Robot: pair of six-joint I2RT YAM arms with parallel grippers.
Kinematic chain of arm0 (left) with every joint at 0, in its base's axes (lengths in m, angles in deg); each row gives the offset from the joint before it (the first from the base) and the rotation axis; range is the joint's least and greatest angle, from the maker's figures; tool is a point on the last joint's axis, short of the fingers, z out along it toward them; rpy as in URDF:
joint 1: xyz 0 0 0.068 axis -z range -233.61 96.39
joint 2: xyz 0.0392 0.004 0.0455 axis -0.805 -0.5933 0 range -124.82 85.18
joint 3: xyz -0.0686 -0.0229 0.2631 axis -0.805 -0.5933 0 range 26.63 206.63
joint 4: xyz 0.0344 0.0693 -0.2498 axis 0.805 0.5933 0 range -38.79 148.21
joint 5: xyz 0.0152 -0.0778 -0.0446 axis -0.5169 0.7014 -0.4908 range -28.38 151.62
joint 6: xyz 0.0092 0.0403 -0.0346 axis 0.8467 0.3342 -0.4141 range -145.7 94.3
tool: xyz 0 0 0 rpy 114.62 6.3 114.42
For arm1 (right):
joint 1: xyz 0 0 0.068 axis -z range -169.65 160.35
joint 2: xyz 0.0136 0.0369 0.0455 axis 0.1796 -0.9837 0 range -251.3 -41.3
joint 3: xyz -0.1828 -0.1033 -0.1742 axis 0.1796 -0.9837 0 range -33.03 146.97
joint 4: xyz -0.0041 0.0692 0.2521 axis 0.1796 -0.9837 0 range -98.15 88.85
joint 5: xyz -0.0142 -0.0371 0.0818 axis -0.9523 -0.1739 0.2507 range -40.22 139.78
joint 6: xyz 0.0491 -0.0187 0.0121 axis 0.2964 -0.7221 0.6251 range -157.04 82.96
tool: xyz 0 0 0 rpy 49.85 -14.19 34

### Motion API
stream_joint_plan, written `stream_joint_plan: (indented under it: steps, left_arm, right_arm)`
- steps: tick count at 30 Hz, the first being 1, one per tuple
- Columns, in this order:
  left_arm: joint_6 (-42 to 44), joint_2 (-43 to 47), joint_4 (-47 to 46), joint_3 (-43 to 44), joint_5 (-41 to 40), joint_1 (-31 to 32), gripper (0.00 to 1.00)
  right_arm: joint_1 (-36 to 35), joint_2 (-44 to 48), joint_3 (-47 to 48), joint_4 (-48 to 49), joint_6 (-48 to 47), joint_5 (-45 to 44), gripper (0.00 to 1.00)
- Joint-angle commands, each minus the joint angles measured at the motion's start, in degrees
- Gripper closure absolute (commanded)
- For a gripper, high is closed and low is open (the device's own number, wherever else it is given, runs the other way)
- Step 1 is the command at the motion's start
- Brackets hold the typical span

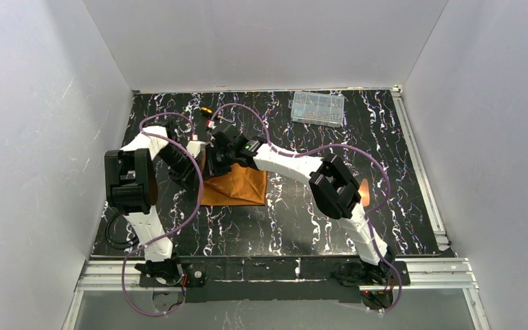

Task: Fold the napkin into a case and place the utensils inside
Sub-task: Fold the rectangle-folded napkin at the center of the board.

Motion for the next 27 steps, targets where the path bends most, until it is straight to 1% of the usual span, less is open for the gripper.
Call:
stream_joint_plan:
  steps: [1,8,14,15,16,17,19,20,22,24,27]
  left_arm:
    - [-0.7,2.1,1.6,1.4,1.4,-0.8,0.8]
    - [-1.9,1.1,3.1,4.0,3.3,-4.5,0.8]
    - [-1.5,2.1,3.1,3.9,3.1,-5.4,0.78]
    - [-1.5,2.2,3.1,3.9,3.3,-5.4,0.78]
    - [-1.6,2.2,3.0,3.9,3.3,-5.4,0.77]
    - [-1.6,2.1,3.1,3.9,3.4,-5.5,0.76]
    - [-1.7,2.2,3.0,4.0,3.6,-5.4,0.75]
    - [-1.8,2.4,3.0,3.9,3.7,-5.4,0.74]
    - [-1.6,2.7,3.0,3.8,3.7,-5.4,0.74]
    - [-1.6,3.0,2.9,4.0,3.5,-5.5,0.74]
    - [-1.8,3.1,3.4,4.4,3.7,-5.4,0.74]
  right_arm:
    - [-1.1,0.0,-0.4,3.4,0.1,3.2,0.99]
    - [-2.5,-1.4,-1.2,3.6,0.2,4.5,0.99]
    - [-3.6,-2.0,-4.0,3.0,0.2,3.9,0.99]
    - [-3.6,-2.2,-4.1,2.7,0.2,3.6,0.97]
    - [-3.6,-2.4,-4.1,2.4,0.1,3.2,0.92]
    - [-3.6,-2.6,-3.8,2.2,0.1,2.8,0.83]
    - [-3.6,-3.2,-2.8,1.5,-0.2,2.5,0.6]
    - [-3.6,-3.5,-1.8,0.9,-0.6,2.6,0.52]
    - [-3.5,-3.7,0.2,-0.4,-1.5,2.7,0.39]
    - [-3.0,-3.0,1.4,-0.9,-1.7,3.2,0.32]
    - [-0.4,0.0,1.1,-0.6,-1.1,4.1,0.29]
